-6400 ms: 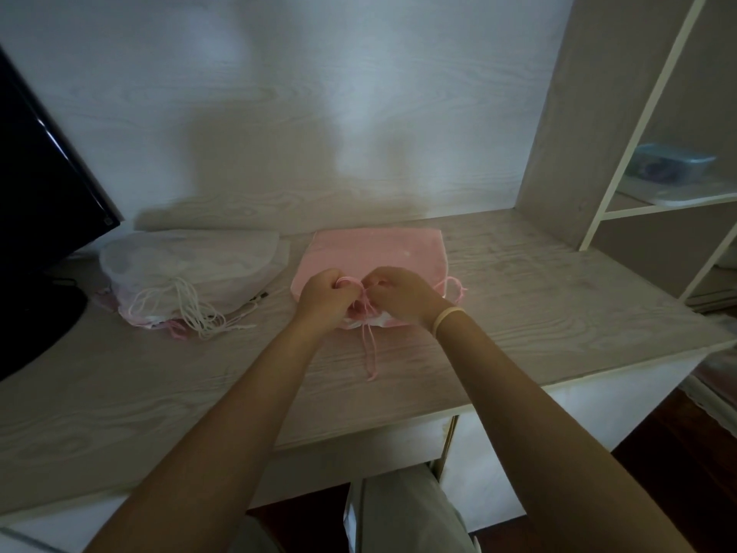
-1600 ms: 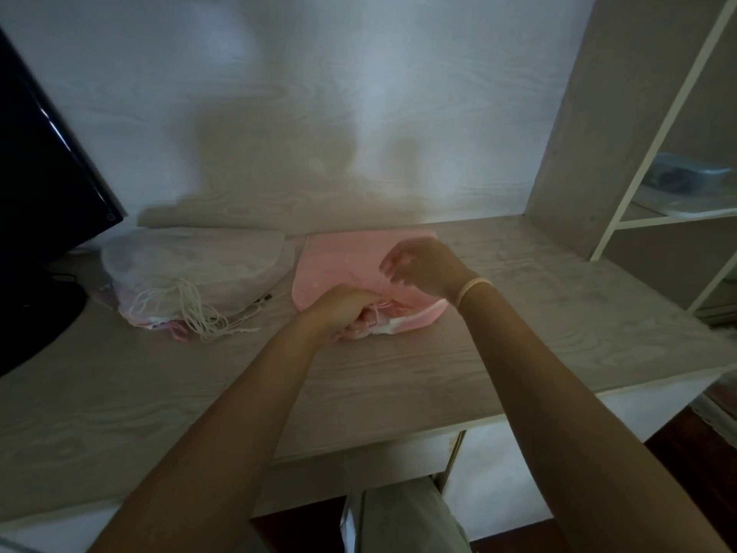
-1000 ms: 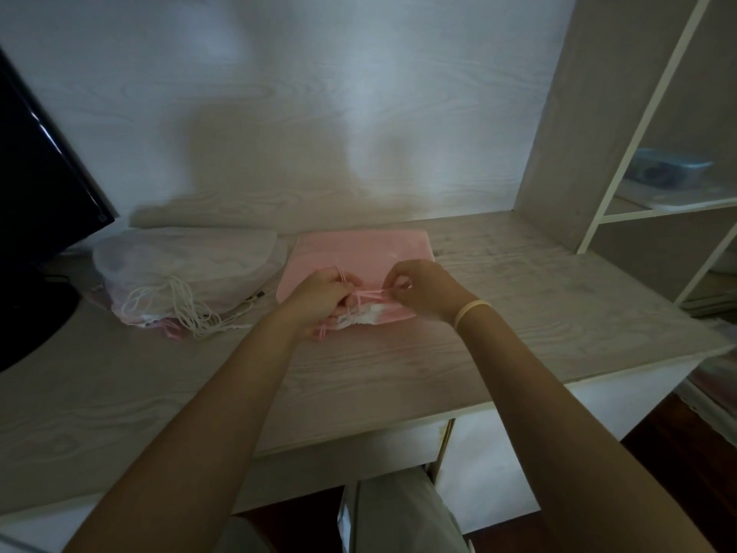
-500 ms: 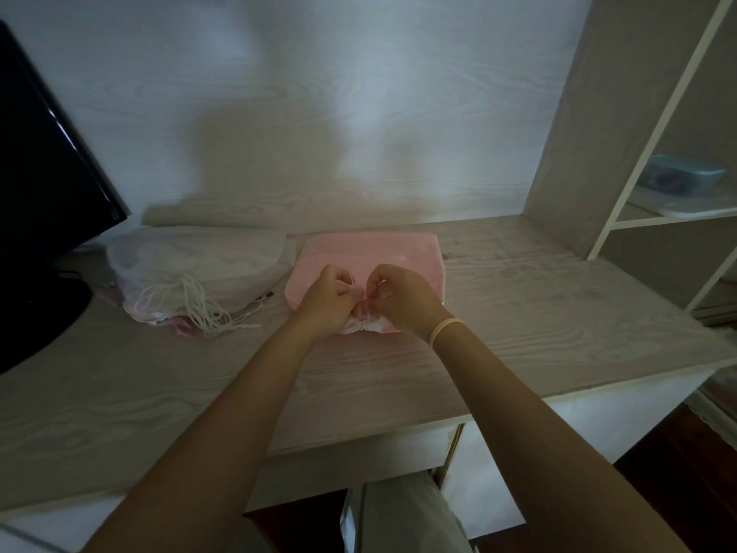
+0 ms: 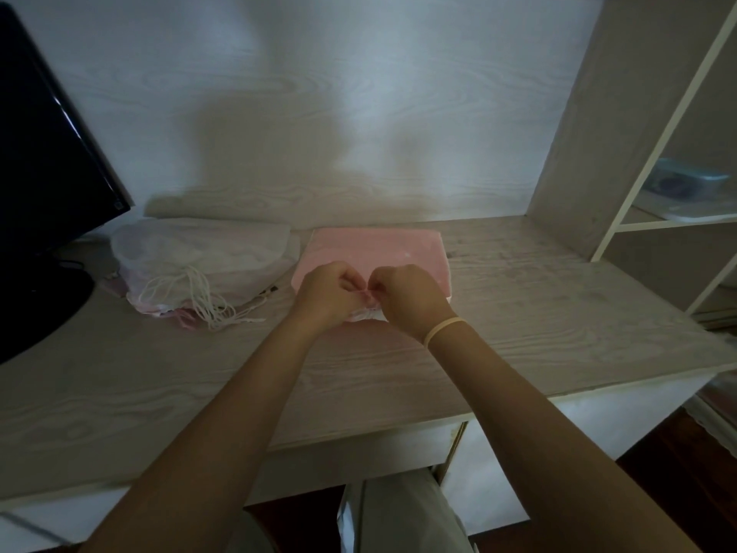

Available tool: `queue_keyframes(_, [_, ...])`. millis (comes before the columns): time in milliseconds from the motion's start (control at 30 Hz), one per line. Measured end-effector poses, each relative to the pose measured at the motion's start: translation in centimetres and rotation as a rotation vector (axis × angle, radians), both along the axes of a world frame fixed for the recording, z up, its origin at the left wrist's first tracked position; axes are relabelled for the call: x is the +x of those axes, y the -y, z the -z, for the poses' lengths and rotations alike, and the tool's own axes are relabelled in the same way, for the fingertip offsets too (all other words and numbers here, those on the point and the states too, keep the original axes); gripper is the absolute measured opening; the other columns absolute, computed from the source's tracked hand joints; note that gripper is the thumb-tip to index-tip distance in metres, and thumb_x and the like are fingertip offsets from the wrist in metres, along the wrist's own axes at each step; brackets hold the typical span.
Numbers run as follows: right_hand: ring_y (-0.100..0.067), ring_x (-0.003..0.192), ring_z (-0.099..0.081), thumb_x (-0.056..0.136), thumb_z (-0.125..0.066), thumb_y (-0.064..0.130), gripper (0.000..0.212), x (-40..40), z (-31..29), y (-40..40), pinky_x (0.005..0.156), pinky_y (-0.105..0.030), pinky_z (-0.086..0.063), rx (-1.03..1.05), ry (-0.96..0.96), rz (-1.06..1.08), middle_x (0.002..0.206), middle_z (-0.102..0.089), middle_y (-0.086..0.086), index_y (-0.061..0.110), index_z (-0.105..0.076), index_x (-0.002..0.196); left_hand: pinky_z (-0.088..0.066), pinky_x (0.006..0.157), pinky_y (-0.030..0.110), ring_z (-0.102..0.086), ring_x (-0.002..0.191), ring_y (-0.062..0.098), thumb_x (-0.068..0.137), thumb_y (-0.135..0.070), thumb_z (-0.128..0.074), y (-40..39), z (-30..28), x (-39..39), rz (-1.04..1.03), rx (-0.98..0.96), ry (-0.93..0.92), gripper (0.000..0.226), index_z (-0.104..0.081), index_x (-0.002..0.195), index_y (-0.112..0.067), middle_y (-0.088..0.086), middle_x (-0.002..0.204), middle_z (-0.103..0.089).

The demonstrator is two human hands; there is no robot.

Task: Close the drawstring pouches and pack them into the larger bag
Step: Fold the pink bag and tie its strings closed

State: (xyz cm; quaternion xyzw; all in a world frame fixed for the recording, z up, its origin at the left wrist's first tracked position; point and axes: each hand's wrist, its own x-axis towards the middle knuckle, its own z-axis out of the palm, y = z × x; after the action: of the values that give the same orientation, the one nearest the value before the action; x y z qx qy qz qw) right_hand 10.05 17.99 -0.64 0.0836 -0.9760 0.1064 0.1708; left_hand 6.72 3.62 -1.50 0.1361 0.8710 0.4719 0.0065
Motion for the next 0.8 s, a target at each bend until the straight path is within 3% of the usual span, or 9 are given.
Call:
queue_keyframes(100, [-0.030,0.087,-0.062,0.088,-0.052,0.005,0.021,0.1,-0.4,0.0,0.076,-0.037,-0.048,0.069,0.004,-0.021,0.092,-0.069,-0.011,0.010,-0.066,0.103,-0.048,0.061,0.024,-0.067,0.074,0.016,0.071,-0.019,-0.083,-0.3,-0.1,0.3,0.002,-0.056,-0.072,0.027,-0.059,0.069,-0.031,-0.008,0.073,-0.067])
queue_keyframes(233, [-0.028,0.089,-0.060,0.088,-0.051,0.000,0.021,0.1,-0.7,-0.2,0.076,-0.034,-0.049,0.098,0.034,-0.040,0.093,-0.067,-0.011,0.008,-0.066,0.100,-0.044,0.062,0.022,-0.065,0.076,0.014,0.073,-0.016,-0.078,-0.2,-0.2,0.7,0.007,-0.079,-0.107,0.021,-0.061,0.074,-0.029,-0.004,0.079,-0.068])
queue_keyframes(367, [-0.024,0.094,-0.062,0.092,-0.050,0.007,0.022,0.0,-0.9,-0.8,0.083,-0.029,-0.047,-0.046,0.123,-0.038,0.100,-0.069,-0.008,0.009,-0.070,0.103,-0.042,0.061,0.012,-0.064,0.081,0.011,0.076,-0.011,-0.073,-0.2,-0.1,1.1,0.008,-0.090,-0.147,0.016,-0.067,0.079,-0.025,-0.007,0.085,-0.067])
queue_keyframes(500, [-0.020,0.100,-0.060,0.092,-0.058,0.015,0.020,0.4,-1.6,-1.6,0.090,-0.027,-0.045,-0.193,0.283,-0.071,0.107,-0.069,-0.006,0.009,-0.072,0.104,-0.050,0.075,0.024,-0.067,0.090,0.015,0.076,-0.007,-0.074,-0.1,0.4,1.2,0.050,-0.058,-0.198,0.017,-0.068,0.077,-0.023,0.000,0.101,-0.071])
queue_keyframes(600, [-0.020,0.098,-0.059,0.091,-0.058,0.013,0.021,0.6,-1.9,-1.9,0.094,-0.032,-0.047,-0.251,0.361,-0.093,0.107,-0.068,-0.007,0.007,-0.071,0.106,-0.055,0.080,0.034,-0.067,0.095,0.018,0.075,-0.005,-0.075,-0.1,0.8,1.3,0.062,-0.024,-0.228,0.018,-0.067,0.075,-0.022,0.005,0.100,-0.073])
queue_keyframes(667, [-0.017,0.089,-0.057,0.091,-0.057,0.014,0.022,0.5,-1.9,-2.0,0.090,-0.031,-0.048,-0.275,0.406,-0.090,0.098,-0.067,-0.004,0.006,-0.071,0.108,-0.055,0.079,0.036,-0.066,0.096,0.018,0.076,-0.004,-0.074,-0.2,1.0,1.4,0.067,-0.014,-0.240,0.016,-0.067,0.076,-0.019,0.003,0.094,-0.072])
queue_keyframes(800, [-0.015,0.062,-0.052,0.088,-0.063,0.011,0.015,0.3,-1.7,-2.4,0.066,-0.026,-0.046,-0.573,0.513,-0.062,0.071,-0.062,-0.005,0.005,-0.071,0.099,-0.050,0.069,0.024,-0.064,0.083,0.012,0.077,-0.003,-0.074,-0.3,1.3,1.1,0.069,-0.008,-0.253,0.023,-0.066,0.072,-0.024,-0.009,0.079,-0.067])
